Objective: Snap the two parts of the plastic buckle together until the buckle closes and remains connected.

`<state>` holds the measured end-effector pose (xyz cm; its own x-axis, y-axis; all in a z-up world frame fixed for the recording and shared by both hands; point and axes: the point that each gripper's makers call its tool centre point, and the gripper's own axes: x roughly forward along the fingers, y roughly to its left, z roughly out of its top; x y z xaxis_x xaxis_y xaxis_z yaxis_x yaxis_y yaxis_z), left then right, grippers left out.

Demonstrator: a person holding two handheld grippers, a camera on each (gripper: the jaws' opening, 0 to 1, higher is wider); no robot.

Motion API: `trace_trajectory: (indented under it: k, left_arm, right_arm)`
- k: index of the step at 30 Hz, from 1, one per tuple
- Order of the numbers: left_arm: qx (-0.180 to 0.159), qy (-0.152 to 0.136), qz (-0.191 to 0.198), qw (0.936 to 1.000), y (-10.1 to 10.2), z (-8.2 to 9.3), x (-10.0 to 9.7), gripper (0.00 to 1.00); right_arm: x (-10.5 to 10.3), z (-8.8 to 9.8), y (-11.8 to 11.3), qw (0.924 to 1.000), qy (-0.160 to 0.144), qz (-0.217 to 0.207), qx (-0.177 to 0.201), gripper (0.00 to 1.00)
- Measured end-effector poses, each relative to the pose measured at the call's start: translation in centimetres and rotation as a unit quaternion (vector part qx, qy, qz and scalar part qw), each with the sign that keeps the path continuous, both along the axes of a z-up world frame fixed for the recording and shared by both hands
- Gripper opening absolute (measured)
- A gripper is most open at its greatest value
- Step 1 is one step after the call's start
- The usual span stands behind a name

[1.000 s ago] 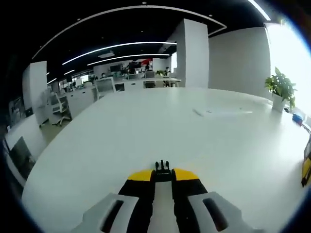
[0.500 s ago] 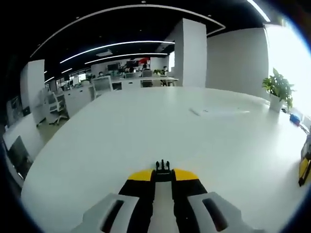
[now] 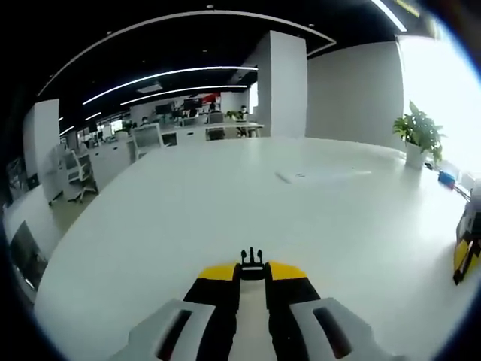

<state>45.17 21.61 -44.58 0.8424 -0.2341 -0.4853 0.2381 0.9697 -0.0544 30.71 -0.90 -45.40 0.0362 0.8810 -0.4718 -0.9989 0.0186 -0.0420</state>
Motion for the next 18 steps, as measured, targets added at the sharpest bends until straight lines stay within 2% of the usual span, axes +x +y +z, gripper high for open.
trace_trajectory:
  k: [6, 9, 14, 18]
  left_arm:
    - [0.002, -0.004, -0.044, 0.9990, -1.8, 0.6, -0.8, 0.12]
    - [0.008, -0.004, -0.080, 0.9968, -2.9, 0.7, -1.1, 0.12]
    - [0.015, -0.007, -0.143, 0.9896, -6.0, 1.3, -2.5, 0.12]
    - [0.016, -0.001, -0.182, 0.9832, -8.1, 1.2, -3.6, 0.12]
  right_arm:
    - [0.0, 0.0, 0.0, 1.0000, 0.001, 0.001, 0.000, 0.11]
    - [0.0, 0.0, 0.0, 1.0000, 0.001, 0.001, -0.001, 0.11]
    - [0.0, 0.0, -0.1, 1.0000, 0.002, 0.001, -0.001, 0.11]
    - [0.0, 0.0, -0.1, 1.0000, 0.002, 0.002, -0.002, 0.11]
